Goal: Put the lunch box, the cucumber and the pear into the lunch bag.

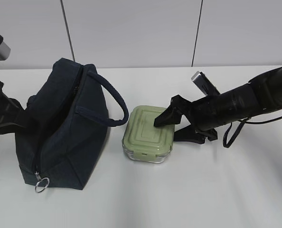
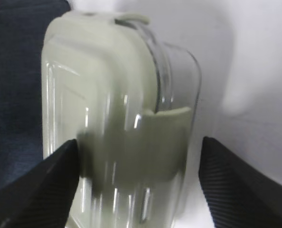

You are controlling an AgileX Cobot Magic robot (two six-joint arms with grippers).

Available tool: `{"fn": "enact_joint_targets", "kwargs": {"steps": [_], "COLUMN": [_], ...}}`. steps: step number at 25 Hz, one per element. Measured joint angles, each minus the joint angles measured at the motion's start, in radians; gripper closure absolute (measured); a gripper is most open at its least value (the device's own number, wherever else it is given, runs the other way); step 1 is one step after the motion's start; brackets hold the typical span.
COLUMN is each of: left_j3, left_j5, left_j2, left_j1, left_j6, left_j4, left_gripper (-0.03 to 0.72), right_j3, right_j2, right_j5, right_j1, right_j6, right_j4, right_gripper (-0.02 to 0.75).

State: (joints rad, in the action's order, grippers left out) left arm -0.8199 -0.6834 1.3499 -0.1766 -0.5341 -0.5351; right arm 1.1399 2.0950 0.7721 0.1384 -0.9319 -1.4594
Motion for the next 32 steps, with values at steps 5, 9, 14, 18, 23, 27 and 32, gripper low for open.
{"fn": "enact_joint_targets", "kwargs": {"steps": [5,9,14,18,23,27,32], "left_j3": [0.000,0.000,0.000,0.000,0.000,0.000,-0.001], "left_j5": [0.000,-0.001,-0.001,-0.002,-0.002,-0.002,-0.002], "left_j2": [0.000,0.000,0.000,0.000,0.000,0.000,0.000], "left_j1": [0.000,0.000,0.000,0.000,0.000,0.000,0.000], "left_j6": [0.000,0.000,0.000,0.000,0.000,0.000,0.000], "left_j4": [0.000,0.001,0.001,0.001,0.001,0.001,0.001], "left_gripper": [0.685,0.685,0.687,0.687,0.687,0.687,0.687], "right_j3": [0.000,0.002,0.002,-0.007,-0.005,0.039,0.181], "right_j2": [0.024,0.026,0.020,-0.047,-0.236,-0.343,-0.367], "right_j5": [0.042,0.064,0.083,0.082,0.078,0.100,0.104], "right_j1": [0.000,0.000,-0.016,-0.066,-0.104,-0.074,0.078], "right_j6": [-0.048,-0.049,-0.050,-0.049,-0.031,-0.004,0.059], "right_j4": [-0.043,-0.054,-0.040,0.021,0.051,0.059,0.064], "right_gripper": [0.272,0.402,0.407,0.408,0.408,0.408,0.408]}}
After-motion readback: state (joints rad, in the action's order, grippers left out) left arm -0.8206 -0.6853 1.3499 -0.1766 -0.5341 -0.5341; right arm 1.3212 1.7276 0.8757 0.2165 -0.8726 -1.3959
